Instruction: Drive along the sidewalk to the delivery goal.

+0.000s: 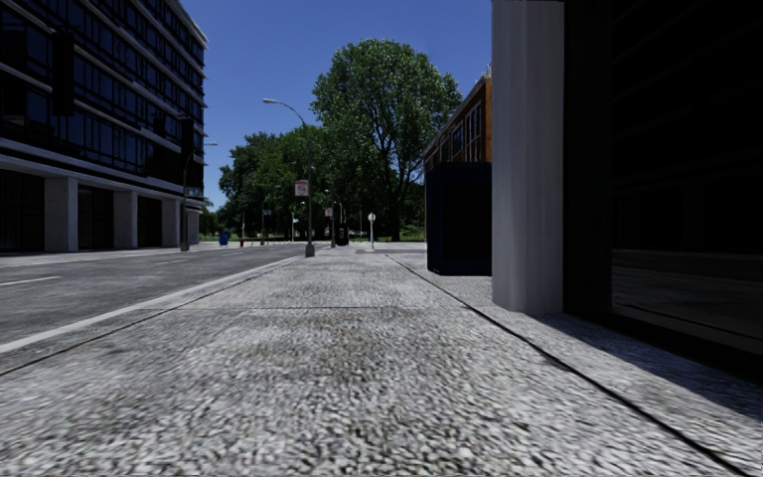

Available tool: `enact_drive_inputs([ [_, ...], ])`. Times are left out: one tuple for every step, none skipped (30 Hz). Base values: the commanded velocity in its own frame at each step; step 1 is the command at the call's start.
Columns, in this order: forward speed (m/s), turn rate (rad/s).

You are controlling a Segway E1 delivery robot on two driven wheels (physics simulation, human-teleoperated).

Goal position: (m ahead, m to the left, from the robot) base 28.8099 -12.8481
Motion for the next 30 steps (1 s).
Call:
enact_drive_inputs([
  [2.00,0.00],
  [2.00,0.00],
  [2.00,0.00],
  [2.00,0.00],
  [2.00,0.00],
  [2.00,0.00],
  [2.00,0.00],
  [2.00,0.00],
  [2.00,0.00],
  [2.00,0.00],
  [2.00,0.00],
  [2.00,0.00],
  [2.00,0.00],
  [2.00,0.00],
  [2.00,0.00],
  [2.00,0.00],
  [2.00,0.00],
  [2.00,0.00],
  [2.00,0.00],
  [2.00,0.00],
  [2.00,0.00],
  [2.00,0.00],
  [2.00,0.00],
  [2.00,0.00],
  [2.00,0.00],
  [2.00,0.00],
  [2.00,0.00],
  [2.00,0.00],
  [2.00,0.00],
  [2.00,0.00],
])
